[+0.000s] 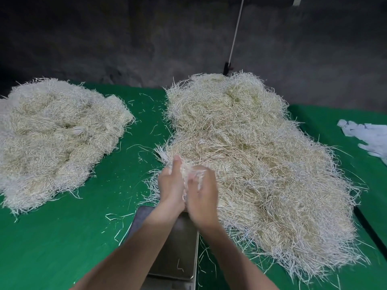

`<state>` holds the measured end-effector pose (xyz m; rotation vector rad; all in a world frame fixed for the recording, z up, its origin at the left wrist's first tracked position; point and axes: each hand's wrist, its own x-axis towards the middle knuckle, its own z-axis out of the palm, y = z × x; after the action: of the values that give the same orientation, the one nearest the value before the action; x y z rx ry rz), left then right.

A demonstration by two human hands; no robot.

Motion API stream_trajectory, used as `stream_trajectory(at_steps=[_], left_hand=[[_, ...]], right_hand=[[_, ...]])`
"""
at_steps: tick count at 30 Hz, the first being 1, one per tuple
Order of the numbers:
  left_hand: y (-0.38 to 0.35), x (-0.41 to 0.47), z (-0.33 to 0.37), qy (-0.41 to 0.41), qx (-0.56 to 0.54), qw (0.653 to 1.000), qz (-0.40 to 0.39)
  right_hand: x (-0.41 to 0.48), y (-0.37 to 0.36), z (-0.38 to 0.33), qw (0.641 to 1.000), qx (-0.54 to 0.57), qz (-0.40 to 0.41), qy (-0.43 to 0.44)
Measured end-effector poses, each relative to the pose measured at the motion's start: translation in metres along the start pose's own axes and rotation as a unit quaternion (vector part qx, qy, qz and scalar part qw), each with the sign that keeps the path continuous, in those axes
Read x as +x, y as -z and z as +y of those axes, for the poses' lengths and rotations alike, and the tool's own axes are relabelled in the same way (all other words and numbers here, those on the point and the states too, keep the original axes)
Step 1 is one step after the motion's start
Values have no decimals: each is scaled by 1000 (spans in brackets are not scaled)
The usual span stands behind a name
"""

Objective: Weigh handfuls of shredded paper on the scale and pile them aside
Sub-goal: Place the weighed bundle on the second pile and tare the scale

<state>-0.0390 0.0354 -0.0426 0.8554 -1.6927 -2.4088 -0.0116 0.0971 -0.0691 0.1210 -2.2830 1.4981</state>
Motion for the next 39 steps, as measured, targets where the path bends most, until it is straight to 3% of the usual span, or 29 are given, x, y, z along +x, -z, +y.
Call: stream_trajectory(at_steps=[2, 5, 10, 14, 17, 19, 22, 24, 26, 28, 30, 32, 33, 35, 36, 37, 39], left_hand=[[1, -4, -3, -31, -19, 999, -2], [-2, -18, -18, -20, 20, 999, -25], [1, -4, 7, -41, 38, 998, 10], [-3, -23, -1, 5, 96, 994, -60], [-4, -7, 12, -60, 95, 992, -53], [0, -3, 10, -60, 101, 992, -47], [0, -11, -5, 12, 148, 985, -89], [-2, -10, -7, -43, 172, 981, -73], [-2, -5, -3, -164, 230, 957, -68], [-3, -2, 0, -248, 257, 932, -66], [-6, -4, 2, -257, 206, 943, -50], [-2, -9, 6, -237, 152, 958, -47], [2, -11, 4, -214, 155, 962, -66], [7, -22, -2, -75, 128, 971, -188], [7, -27, -4, 3, 91, 965, -245], [3, -26, -5, 45, 45, 967, -245], [-5, -17, 0, 55, -17, 985, -160]], right_hand=[[7, 1, -6, 999, -33, -19, 0], [35, 19, -2, 996, 21, 6, -82], [6, 0, -8, 998, -47, -26, -20], [34, 20, -3, 996, 39, 25, -75], [5, 4, -11, 999, 24, 27, -24], [-3, -1, -10, 1000, -22, 3, -4], [23, 20, 1, 994, 15, -3, -104], [32, 34, 5, 983, 107, -34, -145], [31, 36, -1, 956, 229, -109, -150], [23, 29, -10, 945, 214, -192, -153], [19, 26, -11, 966, 118, -185, -135], [31, 31, -7, 967, 153, -79, -187], [40, 35, -4, 948, 209, -36, -237], [56, 46, 1, 920, 281, 17, -274], [58, 46, 2, 938, 246, 25, -242], [52, 43, 0, 969, 170, 26, -180], [25, 27, -1, 997, 43, 15, -62]])
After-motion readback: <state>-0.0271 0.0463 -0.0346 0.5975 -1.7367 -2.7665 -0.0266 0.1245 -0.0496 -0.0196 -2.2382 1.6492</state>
